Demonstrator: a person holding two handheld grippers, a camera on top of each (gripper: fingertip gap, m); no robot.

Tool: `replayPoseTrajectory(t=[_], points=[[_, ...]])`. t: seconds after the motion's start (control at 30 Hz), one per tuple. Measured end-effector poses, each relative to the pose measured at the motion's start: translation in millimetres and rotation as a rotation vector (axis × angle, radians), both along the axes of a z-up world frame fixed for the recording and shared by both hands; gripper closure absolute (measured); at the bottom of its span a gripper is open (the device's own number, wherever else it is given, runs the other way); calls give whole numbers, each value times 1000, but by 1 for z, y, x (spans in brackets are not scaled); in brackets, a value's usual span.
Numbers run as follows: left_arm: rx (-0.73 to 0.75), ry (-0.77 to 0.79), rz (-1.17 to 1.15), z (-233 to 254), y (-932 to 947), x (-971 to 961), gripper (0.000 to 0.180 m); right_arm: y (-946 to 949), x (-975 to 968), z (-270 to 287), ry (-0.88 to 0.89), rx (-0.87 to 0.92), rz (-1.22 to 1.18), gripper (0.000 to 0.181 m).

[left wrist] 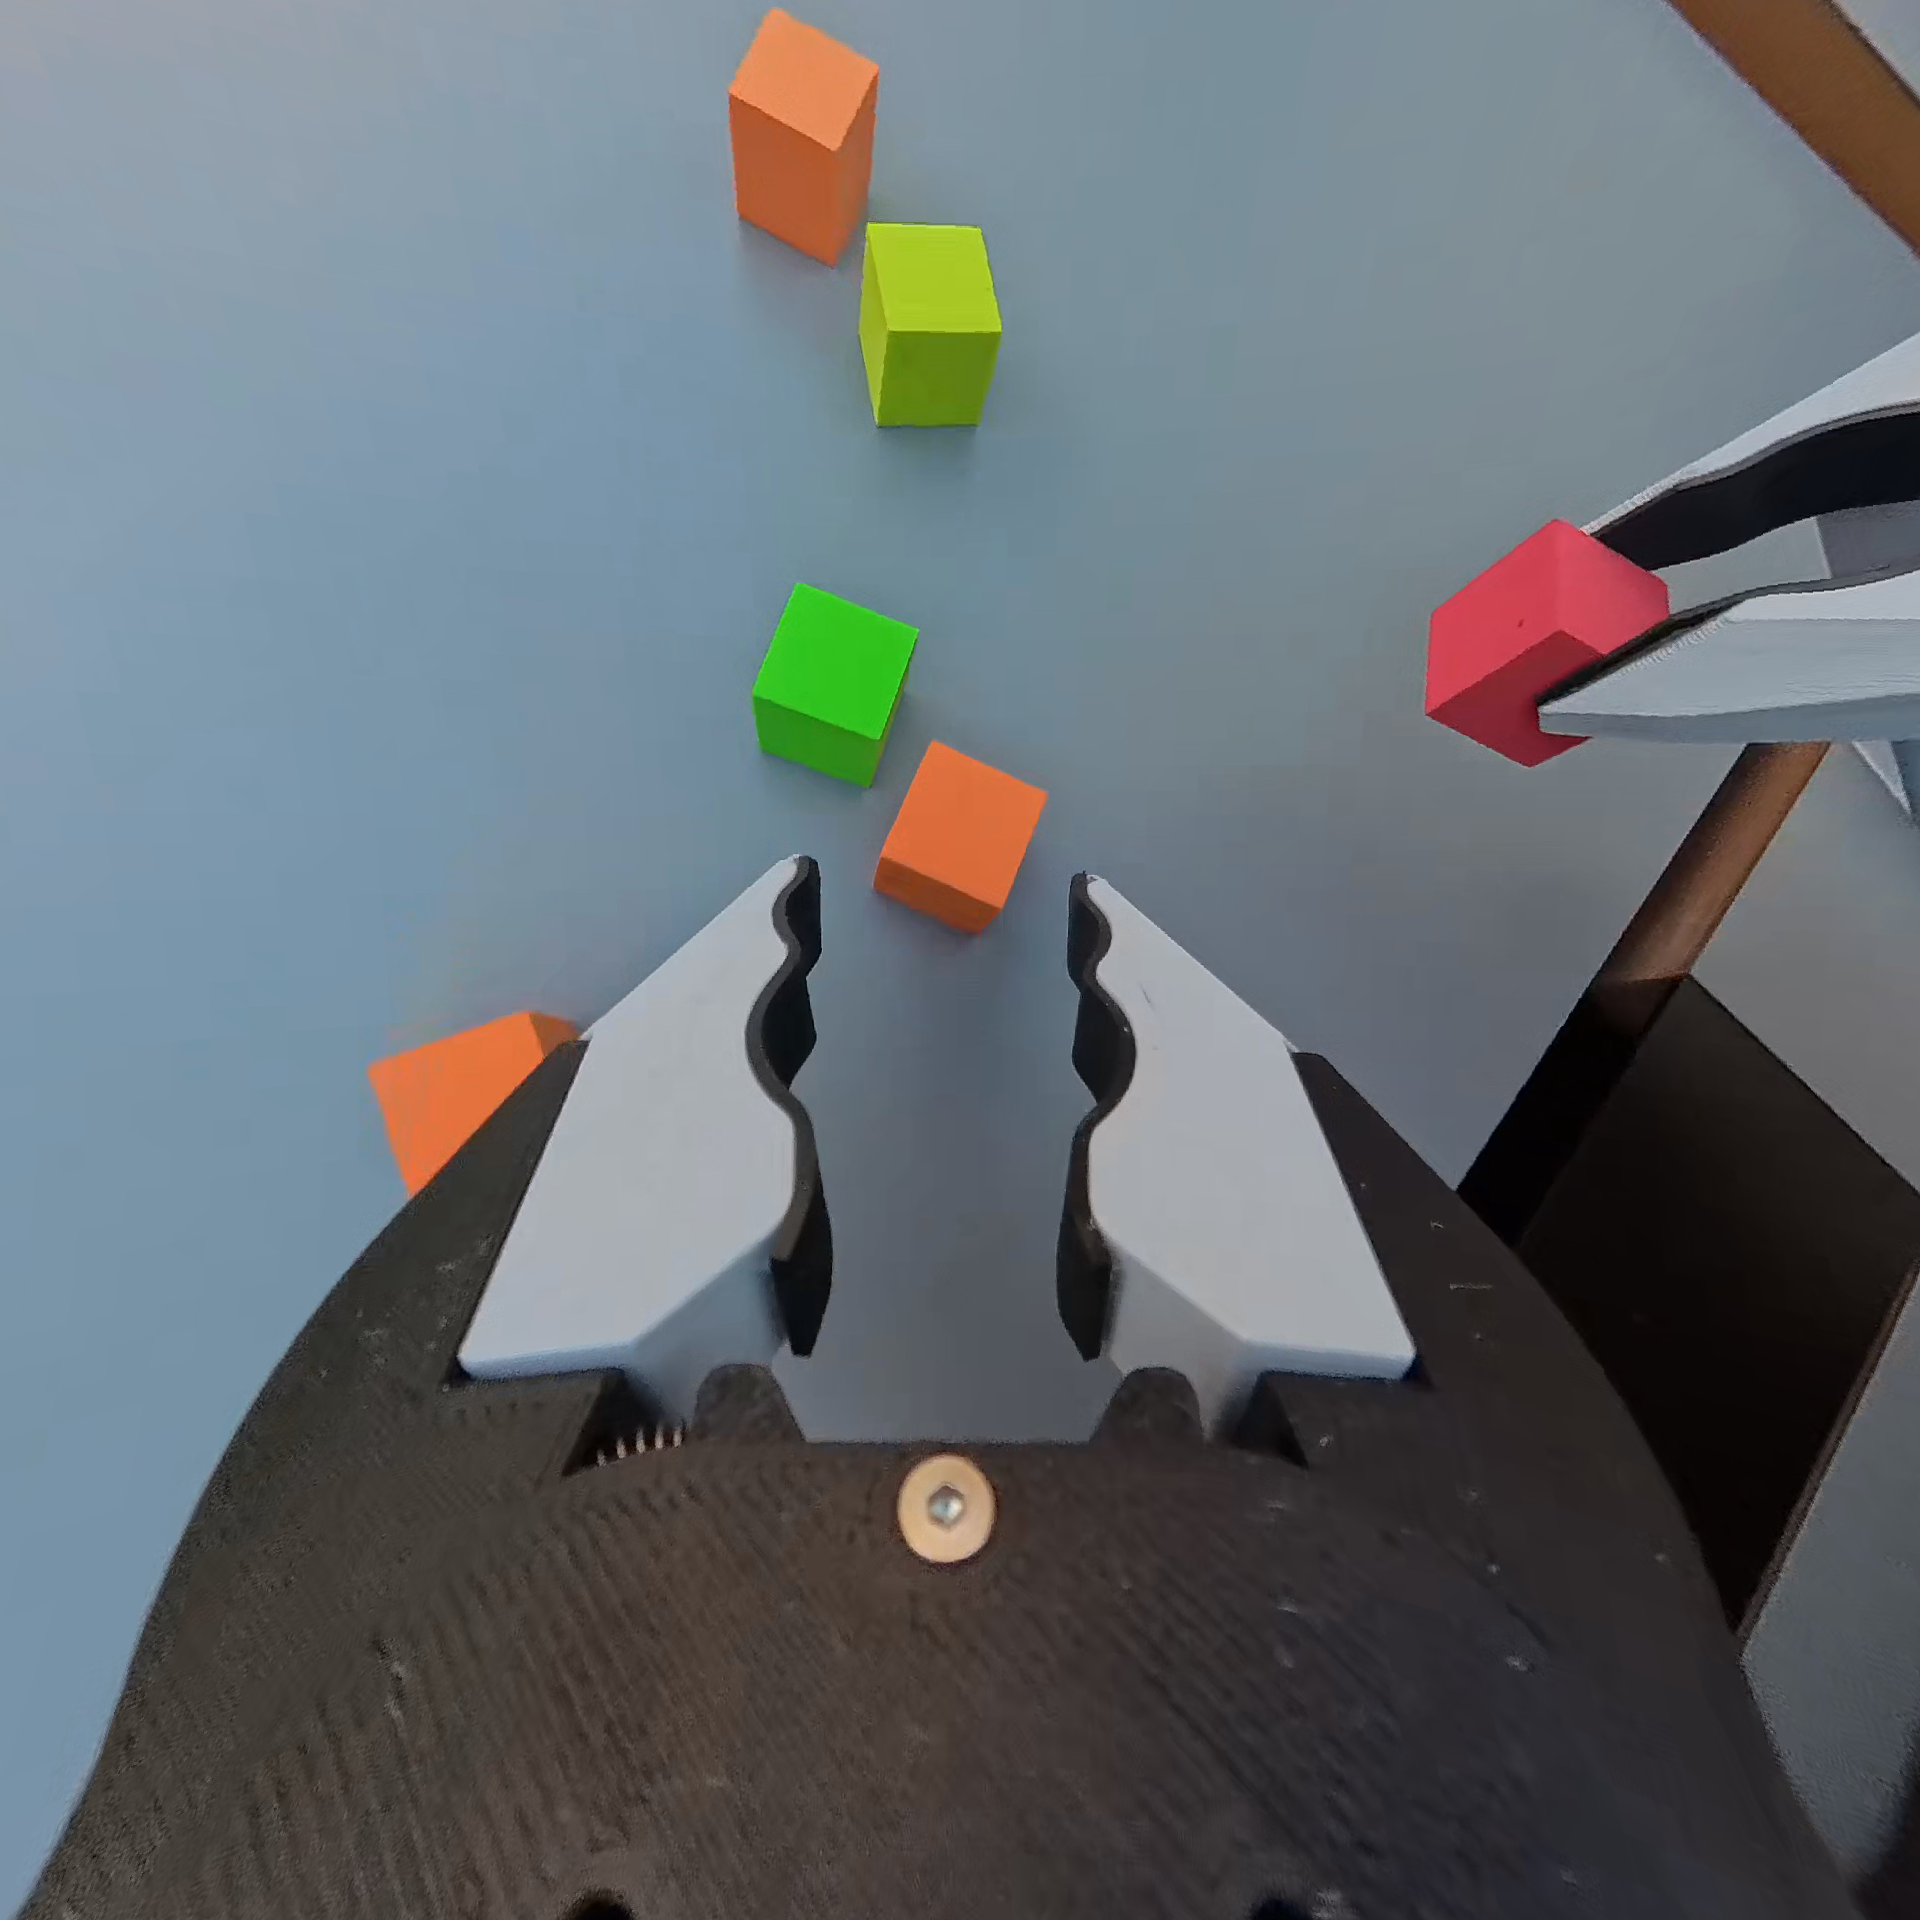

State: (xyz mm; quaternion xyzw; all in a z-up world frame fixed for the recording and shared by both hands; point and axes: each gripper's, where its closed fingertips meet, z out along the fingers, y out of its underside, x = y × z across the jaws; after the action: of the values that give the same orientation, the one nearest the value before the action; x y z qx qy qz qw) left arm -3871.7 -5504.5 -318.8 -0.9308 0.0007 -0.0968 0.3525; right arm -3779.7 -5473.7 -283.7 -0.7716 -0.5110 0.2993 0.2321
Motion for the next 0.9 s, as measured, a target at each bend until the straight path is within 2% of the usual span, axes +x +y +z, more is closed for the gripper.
replayPoseTrajectory(t=[0.07, 0.1, 0.27, 0.5, 0.67, 0.8, 0.9], points=[[-20, 11, -47, -8, 7, 5, 136, 0, -1, 0, -4, 5, 10, 156], [-32, 19, -70, -10, 8, 7, 154, 0, -1, 0, -5, 8, 14, 156], [43, 16, -126, 11, -1, 15, 155, 7, 1, 2, 1, 13, 6, 156], [22, 70, -156, 11, -58, 16, 154, -1, -2, -2, 1, 2, 50, 156], [14, 41, -34, 16, -83, 0, 154, -36, -22, -6, -22, 50, 238, 156], [16, 4, 62, 19, -92, -15, 154, -83, -46, -19, -43, 71, 481, 156], [21, 7, 83, 22, -95, -21, 154, -104, -58, -35, -101, 158, 659, 156]])
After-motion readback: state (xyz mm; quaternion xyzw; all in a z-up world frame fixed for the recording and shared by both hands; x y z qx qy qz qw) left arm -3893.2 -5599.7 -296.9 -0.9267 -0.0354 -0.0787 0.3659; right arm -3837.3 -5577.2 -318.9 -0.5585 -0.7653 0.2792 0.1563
